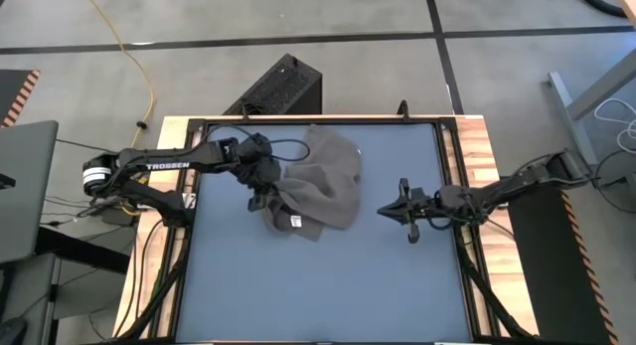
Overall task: Roll towel into tight, uniform cylinder
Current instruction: Fold the gray towel
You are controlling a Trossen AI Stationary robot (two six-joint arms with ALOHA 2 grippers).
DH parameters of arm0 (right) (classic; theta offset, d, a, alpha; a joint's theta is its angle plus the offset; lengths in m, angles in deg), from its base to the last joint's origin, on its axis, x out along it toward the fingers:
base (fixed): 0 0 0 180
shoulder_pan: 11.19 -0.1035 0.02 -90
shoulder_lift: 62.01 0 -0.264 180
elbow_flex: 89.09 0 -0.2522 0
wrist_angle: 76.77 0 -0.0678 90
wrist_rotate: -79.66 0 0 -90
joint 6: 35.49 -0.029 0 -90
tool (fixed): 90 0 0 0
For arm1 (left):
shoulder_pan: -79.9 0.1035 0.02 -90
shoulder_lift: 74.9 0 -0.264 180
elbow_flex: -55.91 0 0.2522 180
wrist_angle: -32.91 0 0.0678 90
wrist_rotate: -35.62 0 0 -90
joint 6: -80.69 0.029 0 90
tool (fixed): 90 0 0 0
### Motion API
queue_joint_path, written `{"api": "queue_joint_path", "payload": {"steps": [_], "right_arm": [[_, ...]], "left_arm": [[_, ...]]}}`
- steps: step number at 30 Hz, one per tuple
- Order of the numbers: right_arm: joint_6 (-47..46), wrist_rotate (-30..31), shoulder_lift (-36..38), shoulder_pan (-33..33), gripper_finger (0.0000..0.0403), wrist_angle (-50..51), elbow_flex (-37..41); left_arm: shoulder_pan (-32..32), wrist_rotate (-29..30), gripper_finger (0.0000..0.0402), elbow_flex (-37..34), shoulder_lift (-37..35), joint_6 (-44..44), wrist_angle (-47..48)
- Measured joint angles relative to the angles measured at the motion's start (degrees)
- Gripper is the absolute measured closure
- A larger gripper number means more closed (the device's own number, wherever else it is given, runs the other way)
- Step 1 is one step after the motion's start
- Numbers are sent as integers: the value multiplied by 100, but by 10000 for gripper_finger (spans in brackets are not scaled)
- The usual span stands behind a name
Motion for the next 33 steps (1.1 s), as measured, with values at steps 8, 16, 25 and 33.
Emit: {"api": "queue_joint_path", "payload": {"steps": [8, 16, 25, 33], "right_arm": [[5, 0, -1403, 8, 367, -206, -455], [315, 4, -2888, 17, 365, -77, -1367], [578, 277, -3487, -108, 320, 1542, -2444], [-304, 914, -2883, -38, 261, 4337, -3279]], "left_arm": [[4, 52, 401, 0, -2, 177, 23], [4, 68, 401, 0, -2, 262, 23], [4, 68, 401, 0, -2, 396, 134], [-3, 16, 400, 0, -2, 397, 185]]}}
